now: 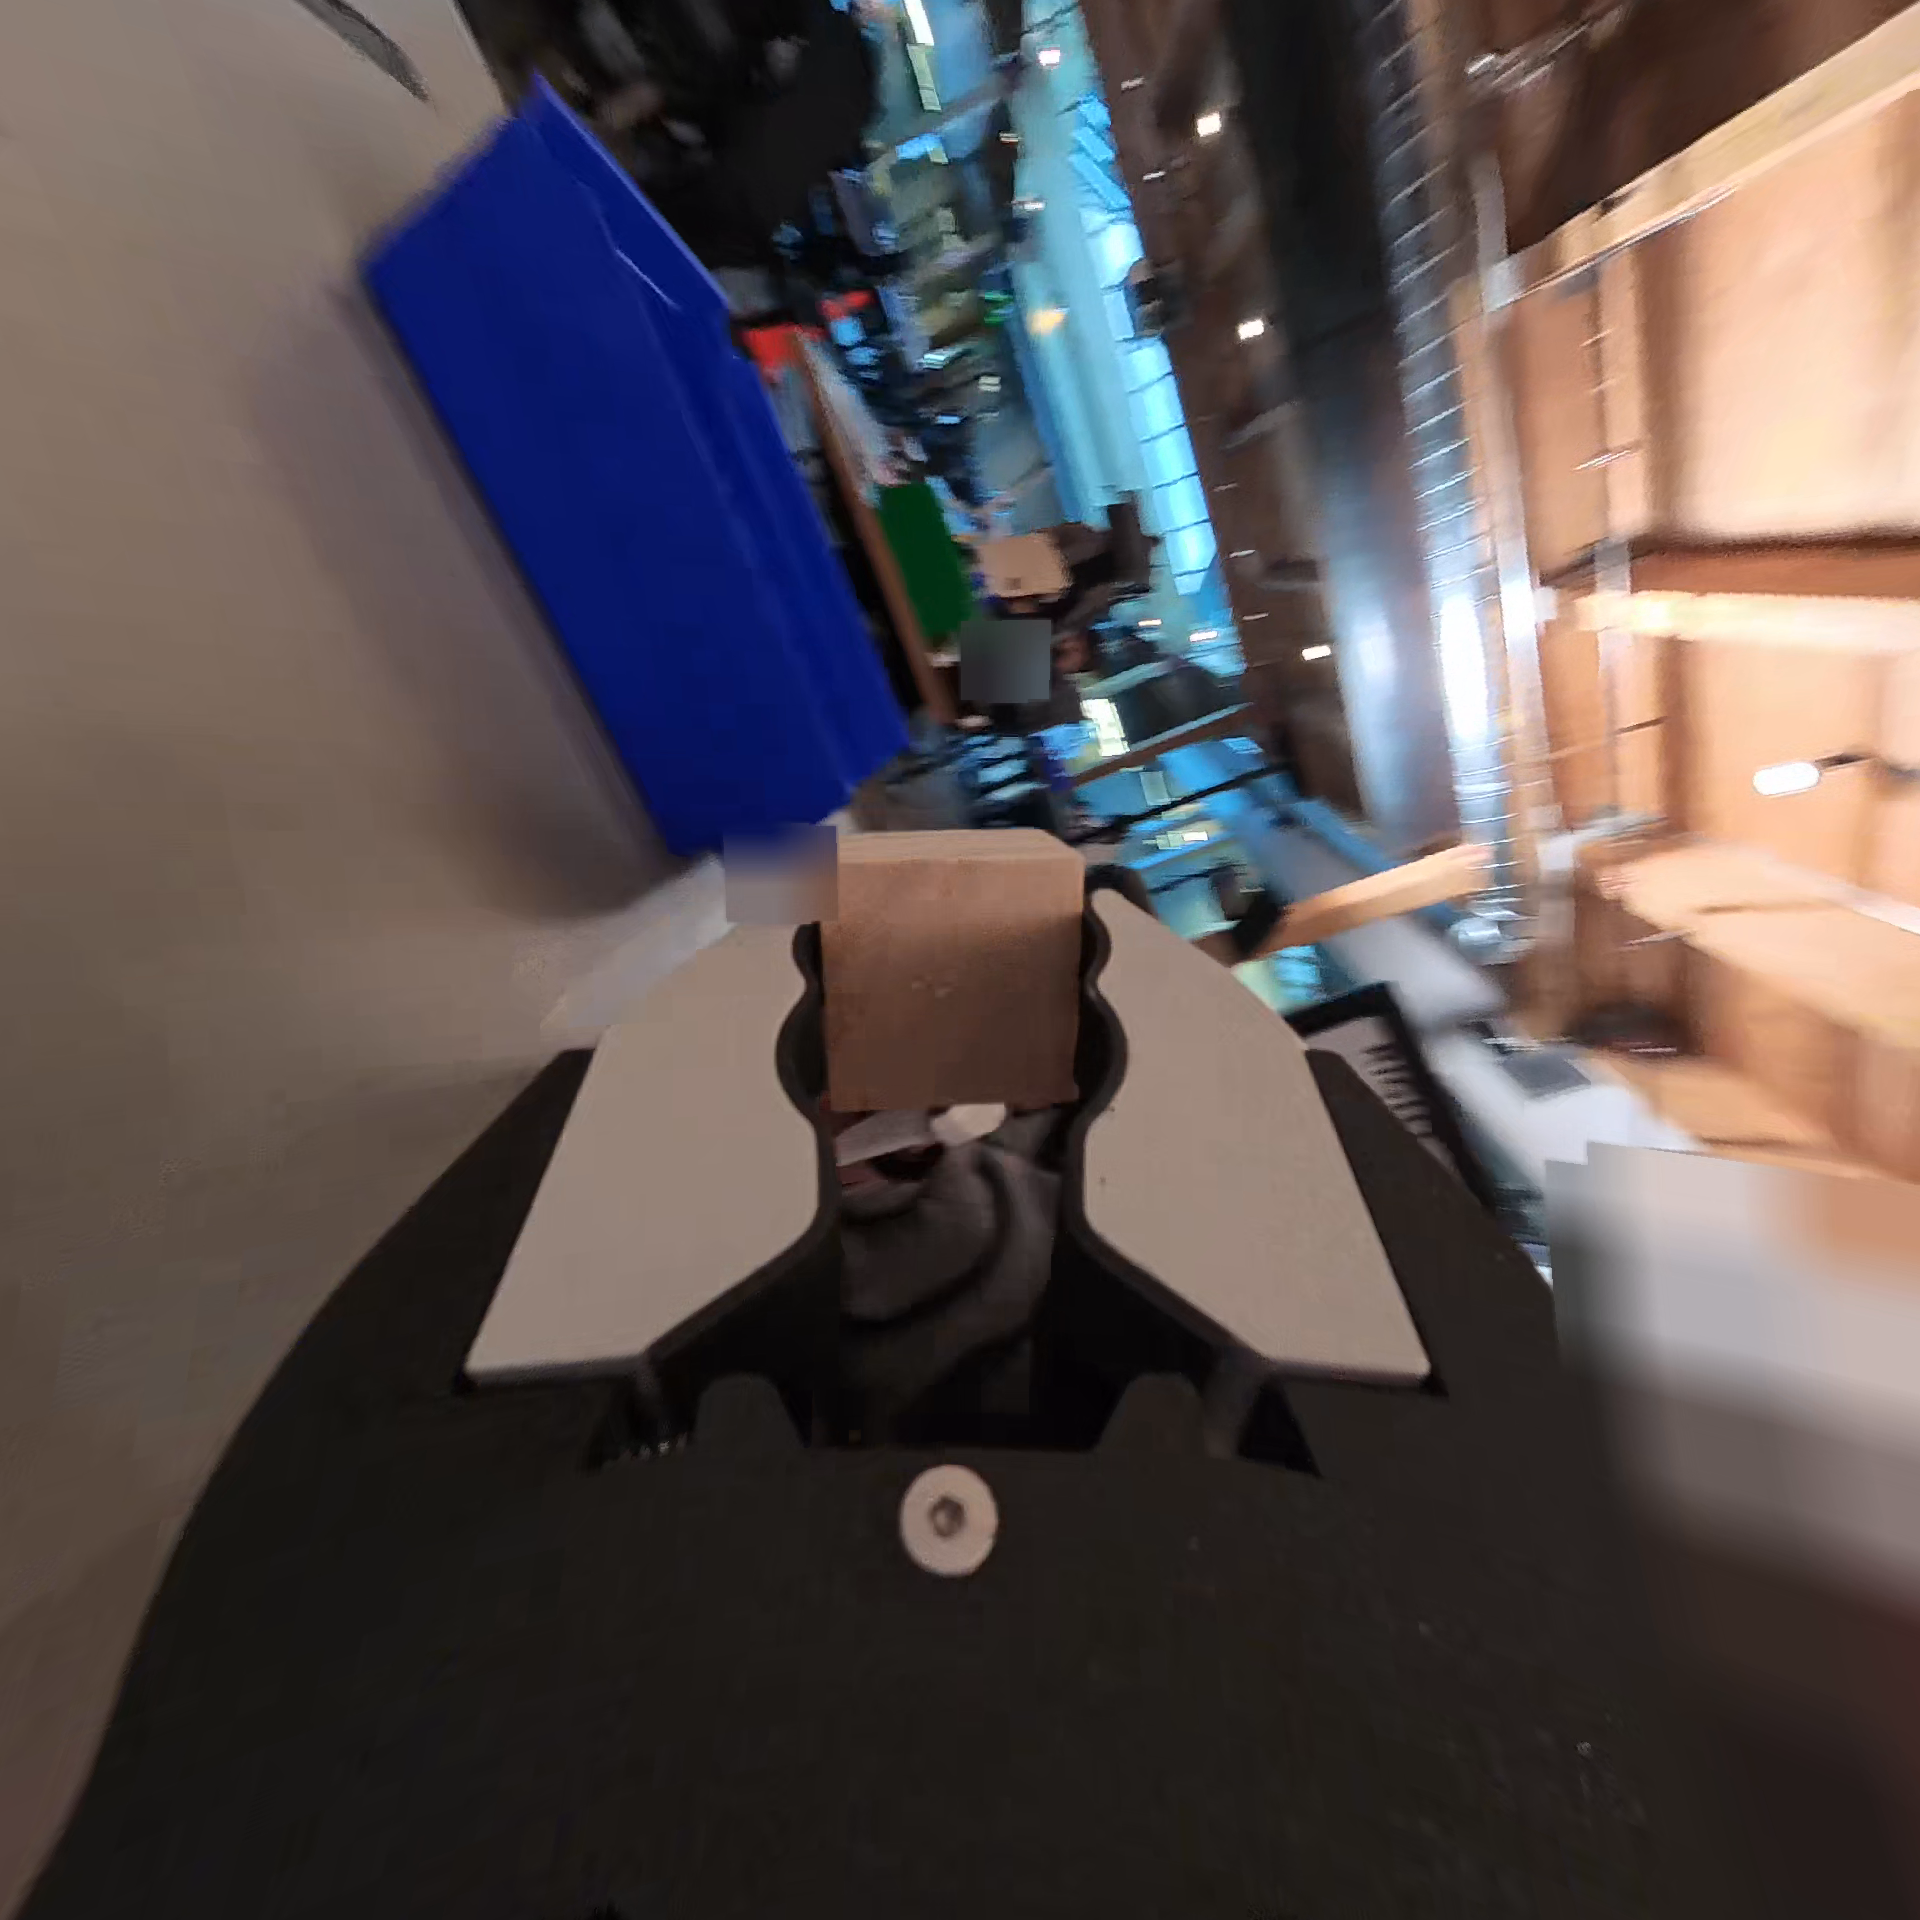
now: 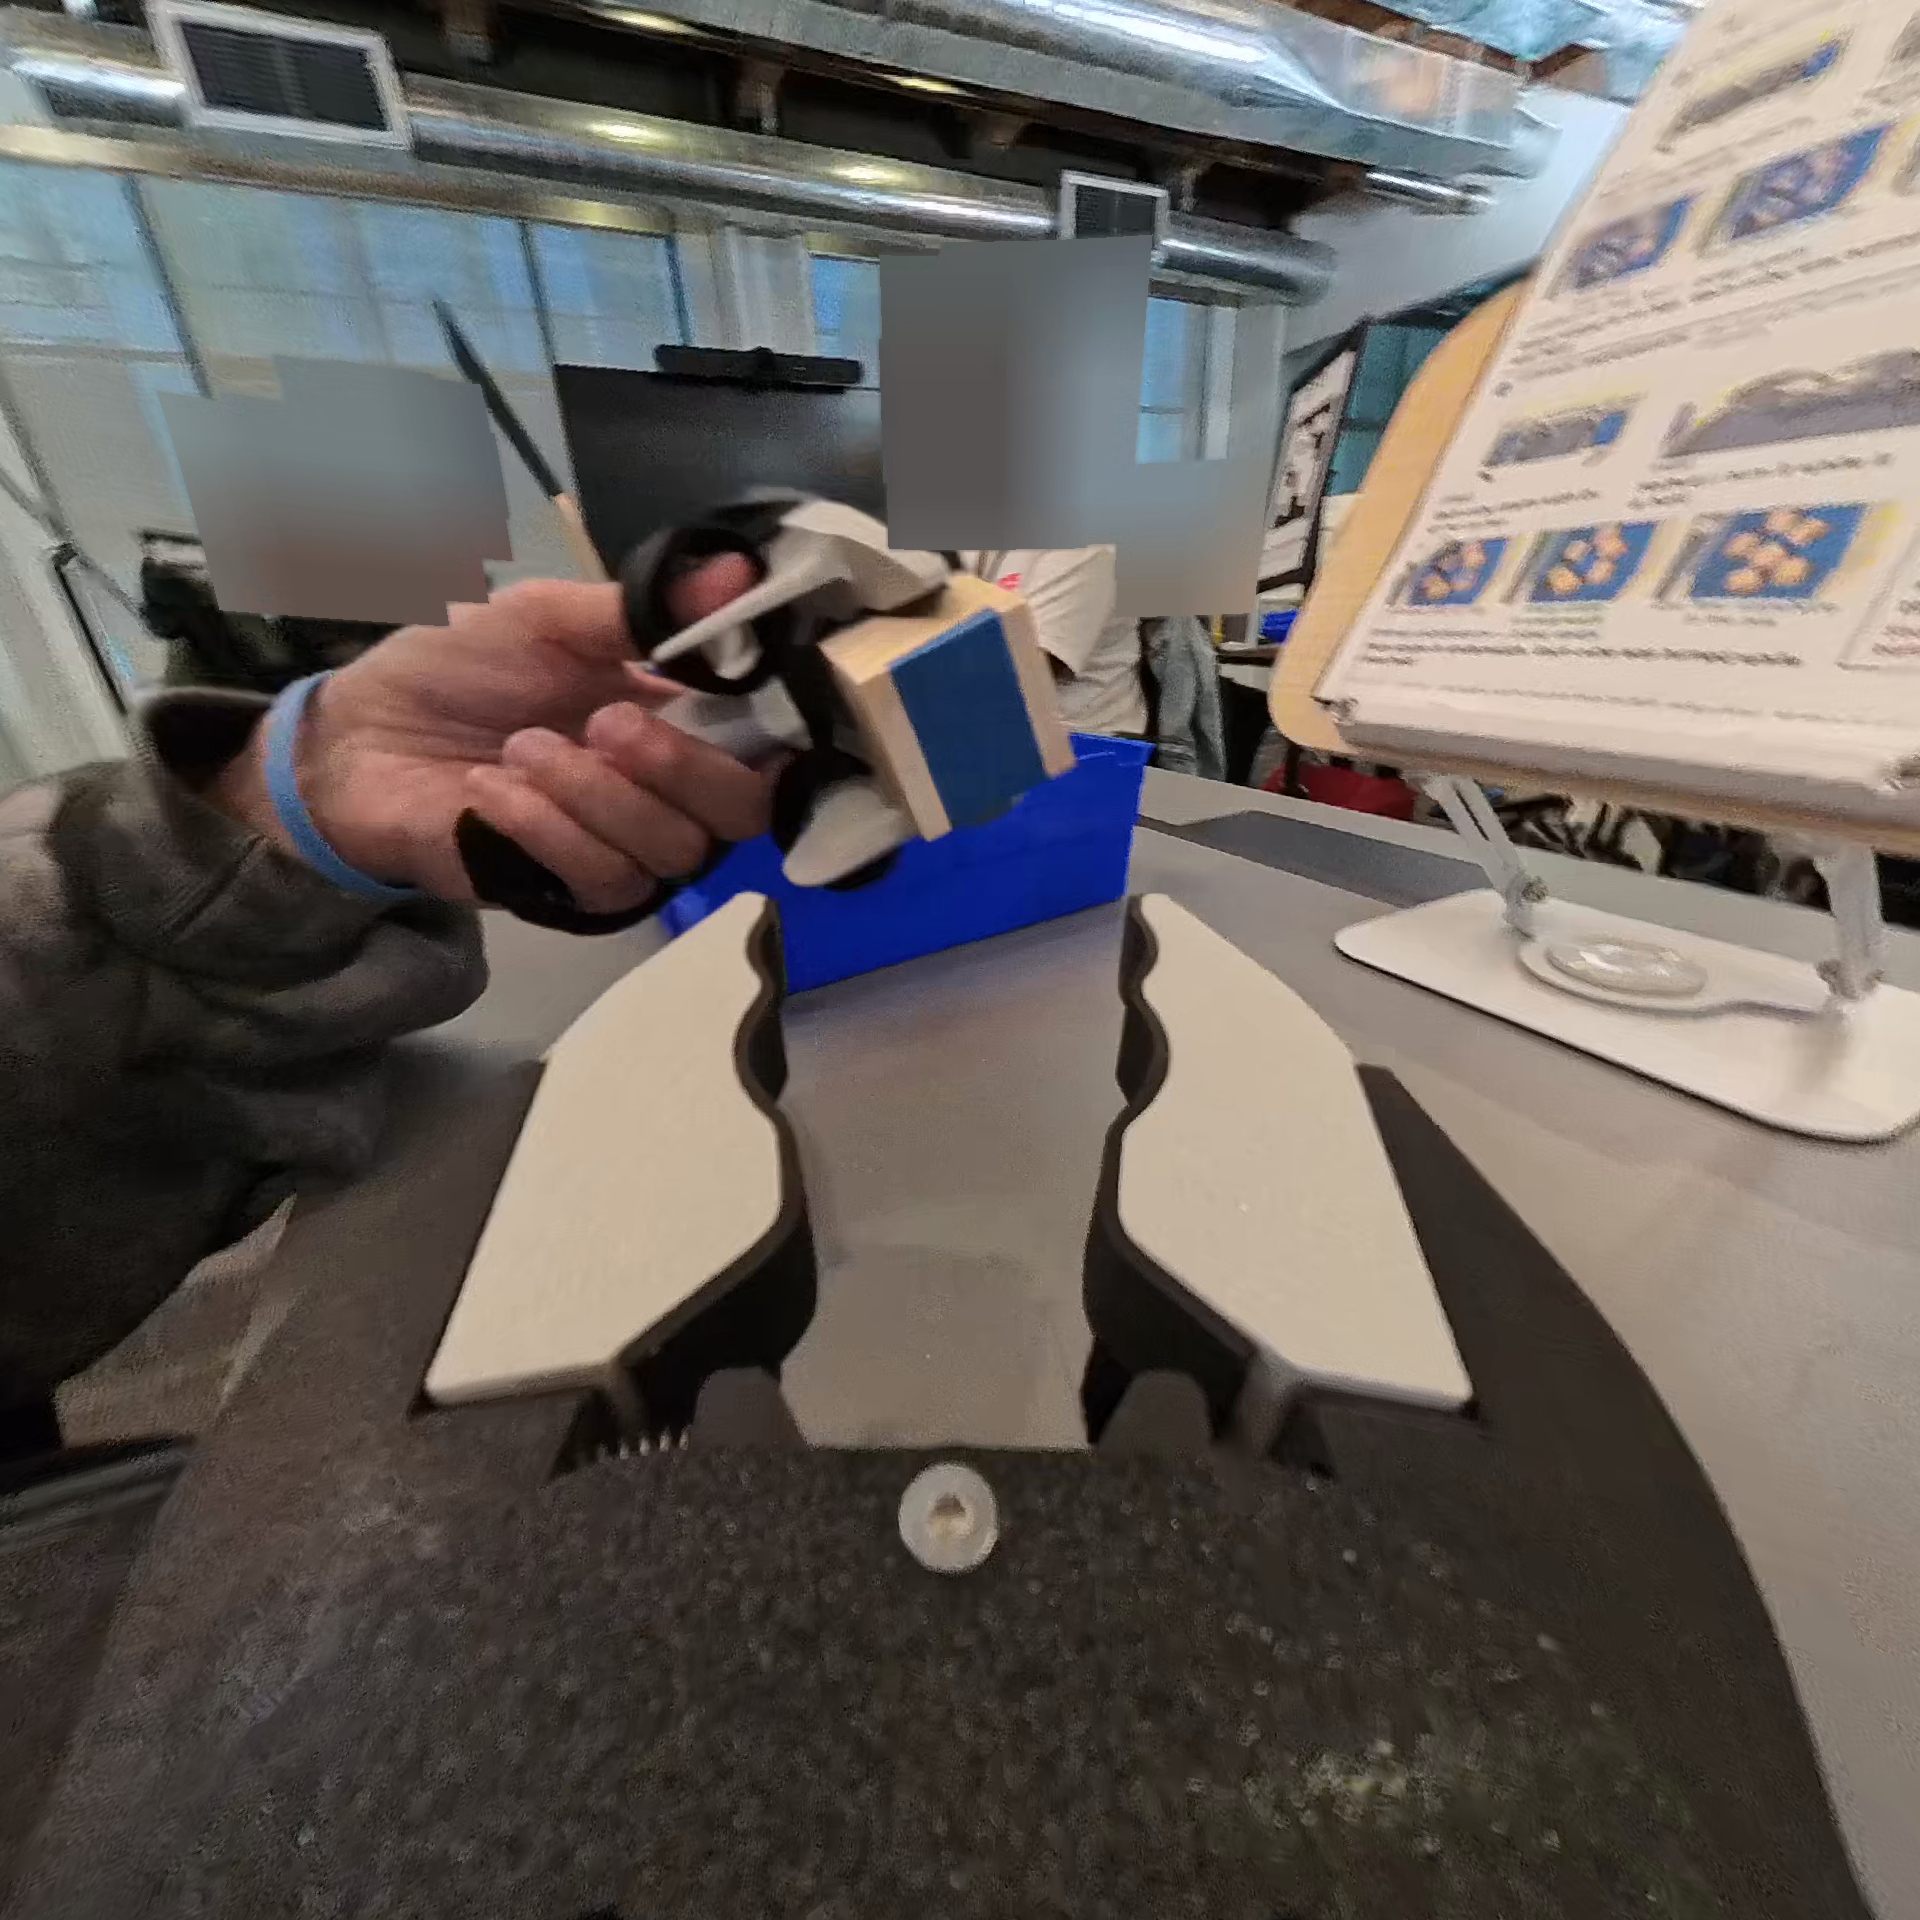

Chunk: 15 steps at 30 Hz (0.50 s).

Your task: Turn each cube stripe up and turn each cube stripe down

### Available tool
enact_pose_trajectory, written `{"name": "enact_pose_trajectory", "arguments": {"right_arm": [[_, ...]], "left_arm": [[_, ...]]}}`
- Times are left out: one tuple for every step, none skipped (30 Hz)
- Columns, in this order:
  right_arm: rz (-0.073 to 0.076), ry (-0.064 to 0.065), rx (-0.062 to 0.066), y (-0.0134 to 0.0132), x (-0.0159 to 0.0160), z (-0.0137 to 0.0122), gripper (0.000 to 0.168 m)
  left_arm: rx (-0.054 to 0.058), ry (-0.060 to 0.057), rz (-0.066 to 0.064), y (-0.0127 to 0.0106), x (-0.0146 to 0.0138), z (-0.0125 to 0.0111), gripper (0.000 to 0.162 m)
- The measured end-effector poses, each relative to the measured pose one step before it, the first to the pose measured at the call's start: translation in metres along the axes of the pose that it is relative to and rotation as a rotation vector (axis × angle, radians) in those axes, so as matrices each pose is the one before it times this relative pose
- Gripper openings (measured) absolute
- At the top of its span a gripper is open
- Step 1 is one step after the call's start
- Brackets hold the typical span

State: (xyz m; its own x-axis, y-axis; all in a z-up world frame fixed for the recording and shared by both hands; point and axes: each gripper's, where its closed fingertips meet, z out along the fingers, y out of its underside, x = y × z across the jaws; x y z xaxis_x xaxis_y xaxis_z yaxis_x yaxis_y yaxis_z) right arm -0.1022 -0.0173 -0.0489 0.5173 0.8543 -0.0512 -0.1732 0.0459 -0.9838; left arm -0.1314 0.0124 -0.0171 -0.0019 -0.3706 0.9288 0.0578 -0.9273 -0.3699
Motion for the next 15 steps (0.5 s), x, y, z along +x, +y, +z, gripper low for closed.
{"name": "enact_pose_trajectory", "arguments": {"right_arm": [[-0.033,-0.0342,-0.0111,-0.00233,-0.00423,-0.00056,0.064],[-0.031,-0.0255,-0.0206,-0.00147,-0.00229,-0.00035,0.065],[-0.0214,-0.0156,-0.0254,-0.00101,-0.00005,0.00053,0.068],[-0.0116,-0.0047,-0.0233,-0.00175,0.00185,0.00096,0.071],[-0.0084,-0.0076,-0.0109,-0.00343,0.00149,0.00117,0.072],[-0.0062,-0.0102,-0.0074,-0.00379,0.00086,0.00148,0.072],[-0.0052,0.0006,-0.013,-0.00242,0.00206,0.00192,0.073],[-0.0066,0.0021,-0.017,-0.00065,0.00165,0.00207,0.073],[-0.0055,-0.0012,-0.0152,0.00058,0.00112,0.00237,0.074],[-0.0022,0.0049,-0.0135,0.00165,0.00193,0.00261,0.075],[0.0015,0.0004,-0.0135,0.00251,0.00111,0.00278,0.076],[0.0033,-0.0076,-0.0075,0.00191,-0.00093,0.00313,0.078],[0.0007,-0.0087,-0.0062,0.00151,-0.00206,0.00317,0.078],[-0.008,-0.0055,-0.0096,0.00159,-0.0026,0.00291,0.077],[-0.0243,-0.0027,-0.0105,0.00136,-0.00301,0.00213,0.071]], "left_arm": [[-0.0018,0.0626,-0.0674,0.00293,0.00159,0.00327,0.044],[-0.0038,0.0499,-0.0527,0.00277,0.00047,0.00258,0.044],[-0.0112,0.0335,-0.0373,0.00353,-0.00142,0.00259,0.043],[-0.0101,0.0162,-0.0289,0.00325,-0.00328,0.00257,0.044],[-0.0087,0.0091,-0.0228,0.00266,-0.00379,0.00225,0.044],[-0.0038,0.0106,-0.0222,0.00188,-0.00317,0.00194,0.044],[0.0,0.0128,-0.0229,0.00114,-0.00204,0.00129,0.044],[-0.0037,0.0111,-0.0164,0.00129,-0.00118,0.00119,0.044],[-0.0084,0.0065,-0.0081,0.00197,-0.0008,0.00117,0.044],[-0.0055,0.0017,-0.0029,0.00176,-0.00071,0.00112,0.044],[-0.0055,-0.0009,-0.0002,0.00188,-0.00063,0.00117,0.044],[-0.0051,-0.0005,-0.0011,0.00171,-0.00044,0.00132,0.044],[-0.0033,0.0032,-0.0029,0.00118,0.0002,0.00114,0.044],[-0.0038,0.0053,-0.0022,0.00094,0.00053,0.00091,0.044],[-0.0037,0.0039,-0.0032,0.00086,0.0001,0.00084,0.044]]}}
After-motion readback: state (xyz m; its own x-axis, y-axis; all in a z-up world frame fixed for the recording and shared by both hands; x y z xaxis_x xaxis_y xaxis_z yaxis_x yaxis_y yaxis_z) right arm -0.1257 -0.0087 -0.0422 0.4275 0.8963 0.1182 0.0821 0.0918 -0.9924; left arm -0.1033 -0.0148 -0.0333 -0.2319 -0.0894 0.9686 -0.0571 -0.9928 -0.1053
